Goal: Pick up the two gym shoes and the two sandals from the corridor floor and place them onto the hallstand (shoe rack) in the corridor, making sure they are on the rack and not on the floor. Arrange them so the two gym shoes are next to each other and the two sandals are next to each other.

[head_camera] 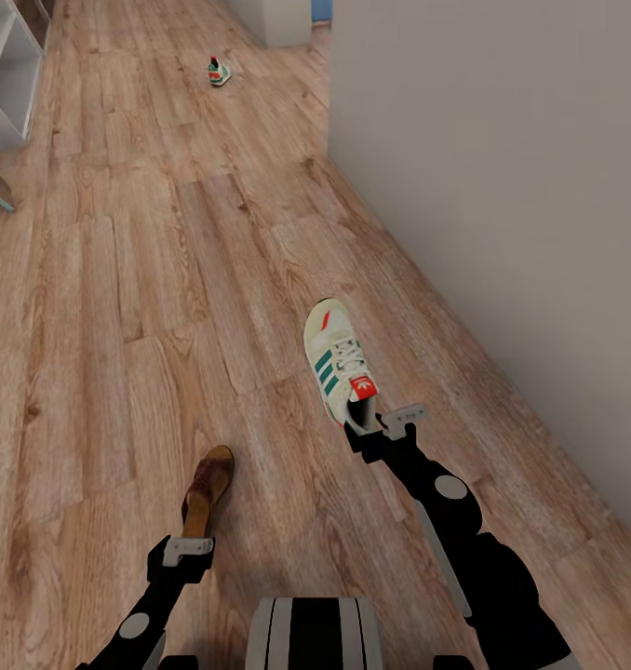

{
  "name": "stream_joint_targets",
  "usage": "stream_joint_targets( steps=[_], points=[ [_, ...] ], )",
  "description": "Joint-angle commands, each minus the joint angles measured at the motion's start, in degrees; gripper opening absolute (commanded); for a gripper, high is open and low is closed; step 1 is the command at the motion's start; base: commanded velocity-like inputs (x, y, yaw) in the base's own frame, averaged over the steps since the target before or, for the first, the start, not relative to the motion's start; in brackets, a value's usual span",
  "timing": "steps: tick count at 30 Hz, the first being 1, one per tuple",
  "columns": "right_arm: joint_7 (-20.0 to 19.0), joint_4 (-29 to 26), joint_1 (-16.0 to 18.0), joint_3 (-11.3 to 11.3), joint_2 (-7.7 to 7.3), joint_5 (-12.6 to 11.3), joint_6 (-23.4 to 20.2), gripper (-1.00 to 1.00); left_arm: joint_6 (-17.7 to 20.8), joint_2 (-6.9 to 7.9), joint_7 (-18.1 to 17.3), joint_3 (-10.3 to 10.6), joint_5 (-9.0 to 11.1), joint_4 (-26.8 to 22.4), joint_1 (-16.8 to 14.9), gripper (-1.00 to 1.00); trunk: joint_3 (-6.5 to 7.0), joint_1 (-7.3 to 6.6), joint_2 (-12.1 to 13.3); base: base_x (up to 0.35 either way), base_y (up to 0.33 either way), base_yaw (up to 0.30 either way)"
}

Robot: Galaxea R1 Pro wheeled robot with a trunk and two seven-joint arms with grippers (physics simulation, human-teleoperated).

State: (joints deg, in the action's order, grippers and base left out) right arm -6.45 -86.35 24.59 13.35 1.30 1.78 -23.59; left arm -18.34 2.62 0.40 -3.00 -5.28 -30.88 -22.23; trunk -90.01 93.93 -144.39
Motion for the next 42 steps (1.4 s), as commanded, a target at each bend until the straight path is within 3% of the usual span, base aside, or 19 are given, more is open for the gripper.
stream_joint_targets(
  steps=[1, 15, 42],
  points=[
    [-0.23, -0.07, 0.02, -0.04, 0.02, 0.16, -0.32, -1.0, -0.21, -0.02, 0.04, -0.22, -0.55, 0.03, -0.02, 1.0, -0.03, -0.01, -0.01, 0.002, 0.0, 0.0],
    [-0.22, -0.01, 0.02, -0.08, 0.02, 0.16, -0.35, -1.0, -0.21, 0.25, 0.04, -0.06, -0.52, 0.03, -0.09, 1.0, -3.83, 0.33, -0.18, 0.0, 0.0, 0.0],
    [-0.16, -0.03, 0.02, -0.11, 0.02, 0.22, -0.4, -1.0, -0.29, 0.29, 0.04, -0.3, -0.55, -0.04, -0.09, 1.0, -3.99, 0.33, -0.18, 0.041, 0.0, 0.0]
  ],
)
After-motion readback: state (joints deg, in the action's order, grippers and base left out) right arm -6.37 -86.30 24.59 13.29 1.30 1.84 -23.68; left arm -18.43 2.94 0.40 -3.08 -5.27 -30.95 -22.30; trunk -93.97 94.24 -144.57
